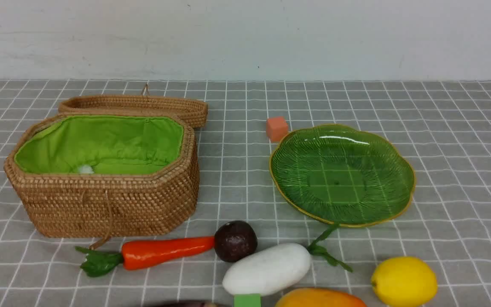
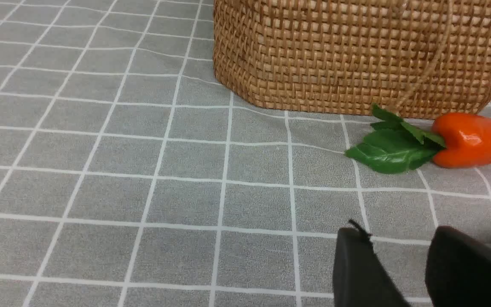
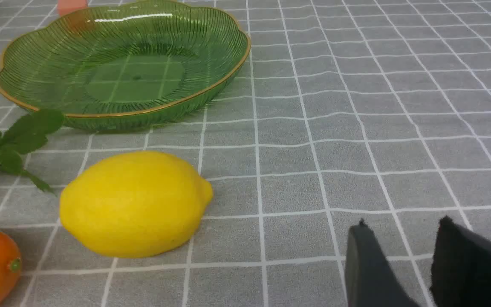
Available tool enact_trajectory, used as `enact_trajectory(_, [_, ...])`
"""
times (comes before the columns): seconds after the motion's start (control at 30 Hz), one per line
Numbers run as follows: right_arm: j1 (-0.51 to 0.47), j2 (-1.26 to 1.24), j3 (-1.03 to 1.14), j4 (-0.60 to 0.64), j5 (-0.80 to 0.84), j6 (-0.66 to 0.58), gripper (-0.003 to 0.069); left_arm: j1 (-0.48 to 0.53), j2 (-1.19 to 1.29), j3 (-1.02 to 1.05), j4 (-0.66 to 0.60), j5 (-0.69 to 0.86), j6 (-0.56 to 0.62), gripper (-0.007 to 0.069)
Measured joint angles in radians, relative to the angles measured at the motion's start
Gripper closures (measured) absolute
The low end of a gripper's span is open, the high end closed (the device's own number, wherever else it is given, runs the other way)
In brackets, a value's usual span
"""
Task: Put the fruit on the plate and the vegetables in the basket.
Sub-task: Use the left arm to grab an eggplant and put it into the left basket
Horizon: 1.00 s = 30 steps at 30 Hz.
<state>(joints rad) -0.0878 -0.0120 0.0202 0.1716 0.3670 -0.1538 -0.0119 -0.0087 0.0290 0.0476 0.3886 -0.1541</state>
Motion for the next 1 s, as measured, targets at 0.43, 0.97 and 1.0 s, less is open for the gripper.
enact_trajectory(0.43, [0.000, 0.000, 0.000, 0.000, 0.000, 0.000, 0.0418, 0.000, 0.000, 0.000, 0.000, 0.000, 0.000, 0.0386])
enact_trajectory(0.97, [0.000, 0.000, 0.000, 0.000, 0.000, 0.000, 0.0418, 0.000, 0.000, 0.000, 0.002, -0.219, -0.013, 0.0386])
enact_trajectory(1.0, [0.000, 0.000, 0.000, 0.000, 0.000, 0.000, 0.0418, 0.000, 0.000, 0.000, -0.032, -0.330, -0.037, 0.0386])
